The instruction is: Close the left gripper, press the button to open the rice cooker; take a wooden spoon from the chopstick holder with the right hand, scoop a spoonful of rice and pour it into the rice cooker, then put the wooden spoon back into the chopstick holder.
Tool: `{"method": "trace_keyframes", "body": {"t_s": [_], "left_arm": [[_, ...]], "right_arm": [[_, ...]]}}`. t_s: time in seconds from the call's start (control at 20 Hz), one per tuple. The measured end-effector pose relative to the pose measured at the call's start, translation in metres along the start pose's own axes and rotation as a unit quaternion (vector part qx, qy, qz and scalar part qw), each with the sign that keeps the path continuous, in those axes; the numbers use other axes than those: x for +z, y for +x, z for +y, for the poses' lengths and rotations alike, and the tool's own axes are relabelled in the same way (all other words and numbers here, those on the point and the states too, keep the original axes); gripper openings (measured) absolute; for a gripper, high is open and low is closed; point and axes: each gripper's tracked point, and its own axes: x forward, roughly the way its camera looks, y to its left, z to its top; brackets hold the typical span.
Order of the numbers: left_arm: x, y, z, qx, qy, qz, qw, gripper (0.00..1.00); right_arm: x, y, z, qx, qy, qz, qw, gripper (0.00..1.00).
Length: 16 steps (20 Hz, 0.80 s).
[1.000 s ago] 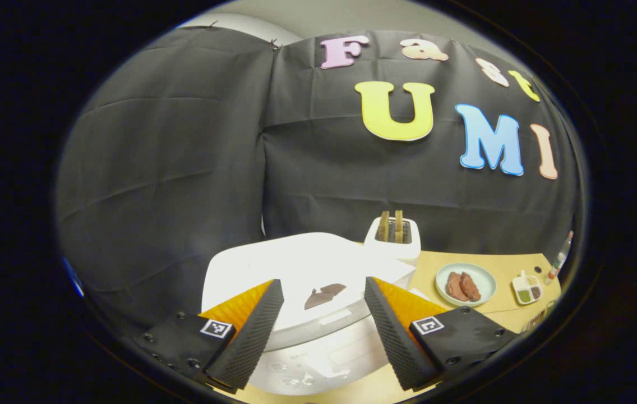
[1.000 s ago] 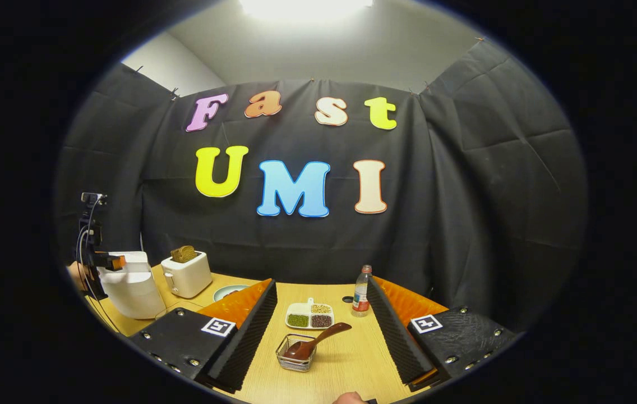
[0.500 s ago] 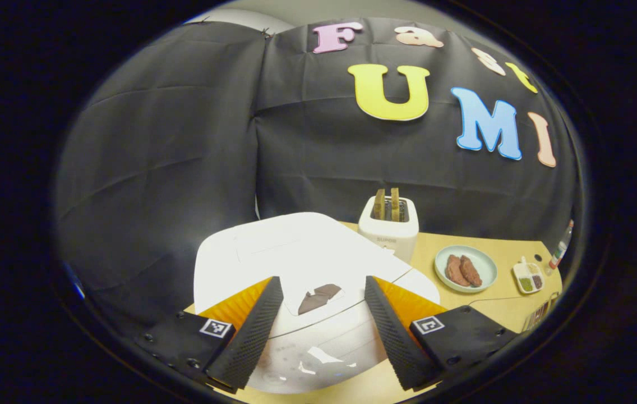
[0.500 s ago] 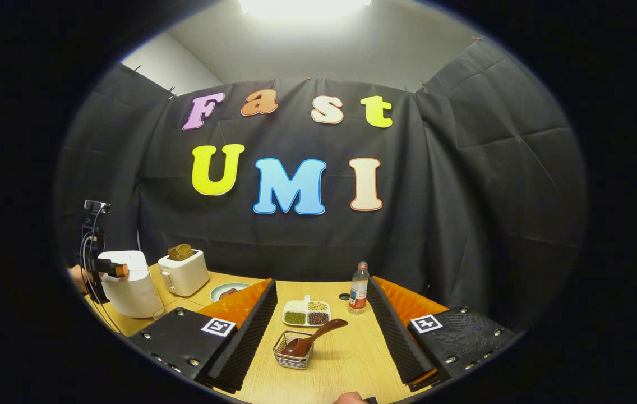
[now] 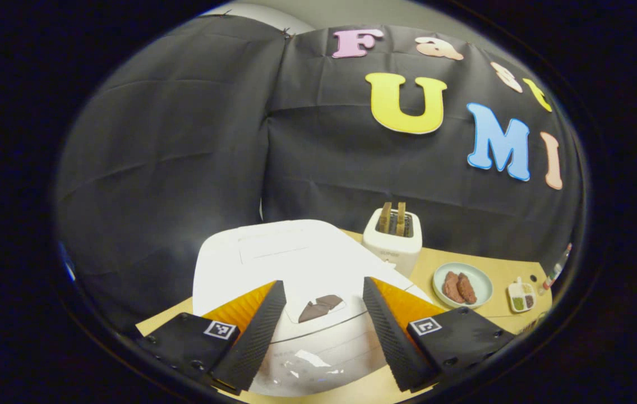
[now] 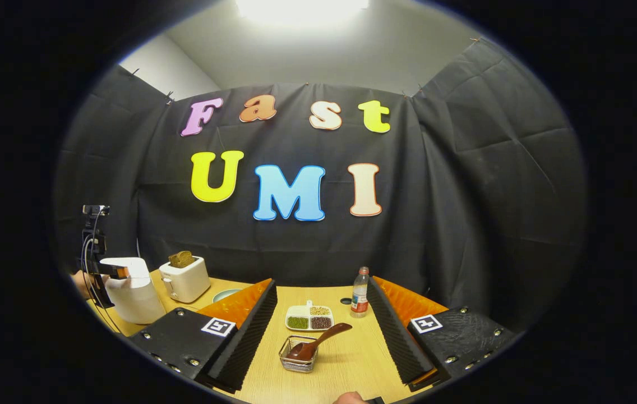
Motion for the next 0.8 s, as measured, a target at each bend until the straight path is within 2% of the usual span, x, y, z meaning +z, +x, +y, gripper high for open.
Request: {"method": "trace_keyframes", "body": {"t_s": [0.05, 0.1, 0.25, 0.55, 0.65, 0.8], "left_arm": [[0.003, -0.002, 0.000, -0.002, 0.003, -0.008, 1.000, 1.00], [0.011, -0.010, -0.003, -0.004, 0.006, -0.021, 1.000, 0.96], [0.045, -0.045, -0.016, -0.021, 0.032, -0.076, 0.996, 0.97], [0.109, -0.170, -0.060, -0.075, 0.065, -0.200, 0.975, 0.96], [0.118, -0.206, -0.067, -0.084, 0.066, -0.219, 0.970, 0.94], [0.121, -0.248, -0.070, -0.099, 0.068, -0.235, 0.965, 0.96]], "right_arm": [[0.004, -0.001, 0.003, 0.003, 0.001, -0.004, 1.000, 0.98], [0.010, -0.002, 0.005, 0.007, 0.002, -0.010, 1.000, 0.98], [0.019, -0.002, 0.009, 0.019, -0.002, -0.023, 1.000, 0.98], [0.030, -0.001, 0.023, 0.073, 0.008, -0.032, 0.997, 0.98], [0.035, -0.003, 0.028, 0.088, 0.005, -0.034, 0.996, 0.98], [0.044, -0.010, 0.036, 0.090, 0.000, -0.049, 0.995, 0.98]]}}
